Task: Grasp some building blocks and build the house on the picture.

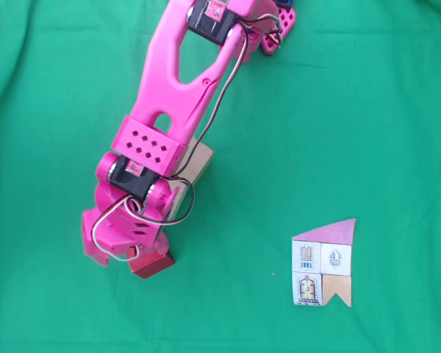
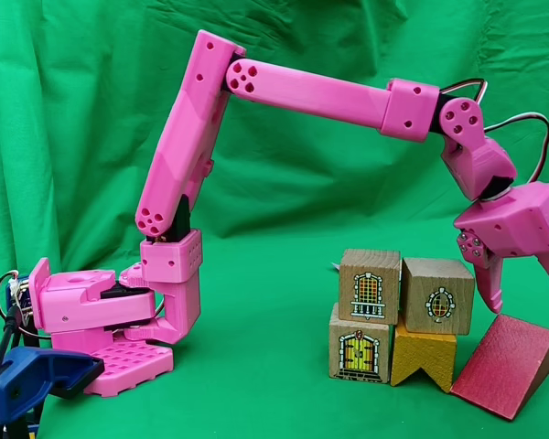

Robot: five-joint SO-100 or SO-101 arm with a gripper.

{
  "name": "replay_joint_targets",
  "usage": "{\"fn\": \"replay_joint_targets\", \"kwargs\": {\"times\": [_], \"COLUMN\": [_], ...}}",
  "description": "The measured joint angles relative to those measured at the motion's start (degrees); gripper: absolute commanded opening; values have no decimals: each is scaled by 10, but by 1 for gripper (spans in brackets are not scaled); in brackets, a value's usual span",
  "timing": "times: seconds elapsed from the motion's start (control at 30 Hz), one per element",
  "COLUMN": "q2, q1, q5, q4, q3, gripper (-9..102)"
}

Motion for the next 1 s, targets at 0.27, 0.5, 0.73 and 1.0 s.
{"fn": "replay_joint_targets", "kwargs": {"times": [0.27, 0.5, 0.73, 1.0], "q2": [4, 22, 22, -25], "q1": [0, 1, 1, -1], "q5": [0, 0, 0, 1], "q4": [-1, -2, -2, -4], "q3": [23, 54, 54, 30], "gripper": [37, 37, 36, 36]}}
